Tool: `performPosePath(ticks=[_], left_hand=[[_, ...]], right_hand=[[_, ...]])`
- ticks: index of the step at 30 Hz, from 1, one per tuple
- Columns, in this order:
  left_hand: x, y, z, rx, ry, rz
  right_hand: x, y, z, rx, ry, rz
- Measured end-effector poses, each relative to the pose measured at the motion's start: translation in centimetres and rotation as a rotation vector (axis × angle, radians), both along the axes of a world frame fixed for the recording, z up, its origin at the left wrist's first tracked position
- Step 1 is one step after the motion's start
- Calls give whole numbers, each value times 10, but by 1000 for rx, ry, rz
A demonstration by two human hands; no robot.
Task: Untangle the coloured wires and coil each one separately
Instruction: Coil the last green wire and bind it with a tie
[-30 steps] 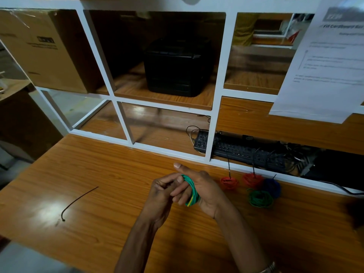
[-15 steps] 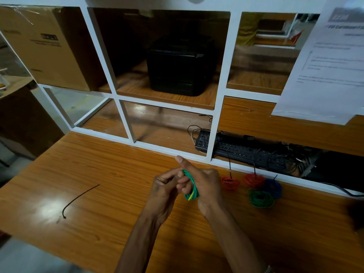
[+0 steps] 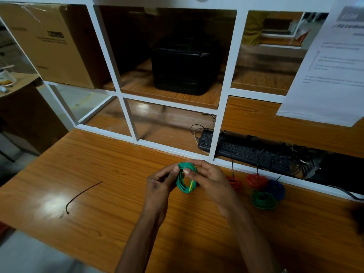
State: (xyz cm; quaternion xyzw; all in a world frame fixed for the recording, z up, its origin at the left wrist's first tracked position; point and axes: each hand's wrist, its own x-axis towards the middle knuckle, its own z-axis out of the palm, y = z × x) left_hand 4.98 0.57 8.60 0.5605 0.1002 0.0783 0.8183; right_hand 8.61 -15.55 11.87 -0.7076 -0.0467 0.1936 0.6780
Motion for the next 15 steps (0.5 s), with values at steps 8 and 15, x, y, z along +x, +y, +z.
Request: performPosePath(ticks=[8, 15], left_hand=[[-4, -18, -13, -56, 129, -76], [-8, -29, -17, -68, 89, -147]], right_hand=[[4, 10, -34, -203, -227, 23], [7, 14, -53, -184, -263, -60]])
